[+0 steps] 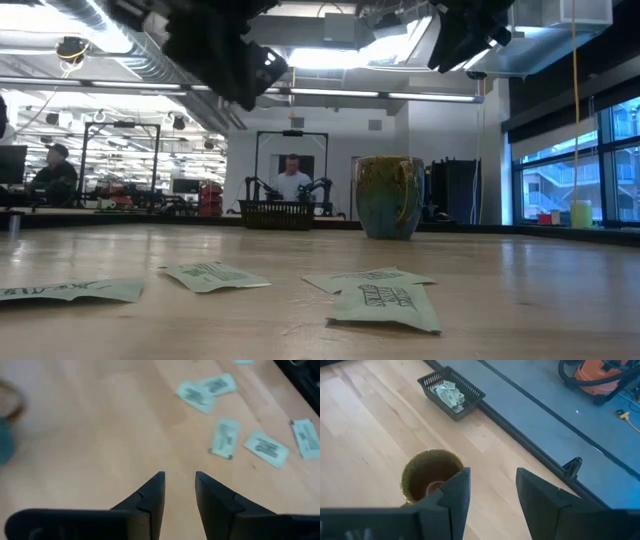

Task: Pick and place Stevia / Truvia into bins
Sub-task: Put the stevia packet into the black container

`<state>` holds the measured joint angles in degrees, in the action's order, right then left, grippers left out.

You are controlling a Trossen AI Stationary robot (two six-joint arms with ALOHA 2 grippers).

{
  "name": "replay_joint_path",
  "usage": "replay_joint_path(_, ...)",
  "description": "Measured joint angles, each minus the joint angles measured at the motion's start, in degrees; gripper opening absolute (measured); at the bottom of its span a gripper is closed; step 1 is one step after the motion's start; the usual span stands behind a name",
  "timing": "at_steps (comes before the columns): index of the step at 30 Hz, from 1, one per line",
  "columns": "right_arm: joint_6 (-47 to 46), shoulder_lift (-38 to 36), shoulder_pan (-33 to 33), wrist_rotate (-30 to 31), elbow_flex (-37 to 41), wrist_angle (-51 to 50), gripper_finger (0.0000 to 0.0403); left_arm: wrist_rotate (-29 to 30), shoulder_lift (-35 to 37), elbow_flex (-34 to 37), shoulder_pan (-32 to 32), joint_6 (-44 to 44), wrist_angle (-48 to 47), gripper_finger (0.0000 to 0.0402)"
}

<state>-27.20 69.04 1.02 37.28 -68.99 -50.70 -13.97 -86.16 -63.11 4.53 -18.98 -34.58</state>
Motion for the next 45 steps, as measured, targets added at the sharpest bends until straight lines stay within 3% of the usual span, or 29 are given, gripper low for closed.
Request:
replay_joint_path(11, -2.64, 0.00, 0.00, 0.11, 0.00, 0.28, 0.0162, 3.37, -12.46, 0.07, 11.77, 1.68, 6.67, 0.0103)
replay_joint_path(16, -2.77, 0.00, -0.02, 0.11, 0.00, 0.28, 0.0162, 7.56, -16.56, 0.08, 15.16, 1.85, 11.92, 0.0095)
replay_joint_path(26, -3.90, 2.77, 0.00, 0.02, 0.00, -0.27, 0.0162, 6.46, -20.96, 0.09, 16.41, 4.37, 16.31, 0.0088)
replay_joint_path(36, -2.25, 5.44, 0.00, 0.04, 0.00, -0.64, 0.0162, 6.90, -22.06, 0.11, 16.20, 4.87, 16.22, 0.0050)
replay_joint_path(45, -2.12, 5.40, 0.00, 0.04, 0.00, -1.53, 0.0162, 4.71, -24.19, -0.17, 15.57, 6.40, 17.83, 0.0061)
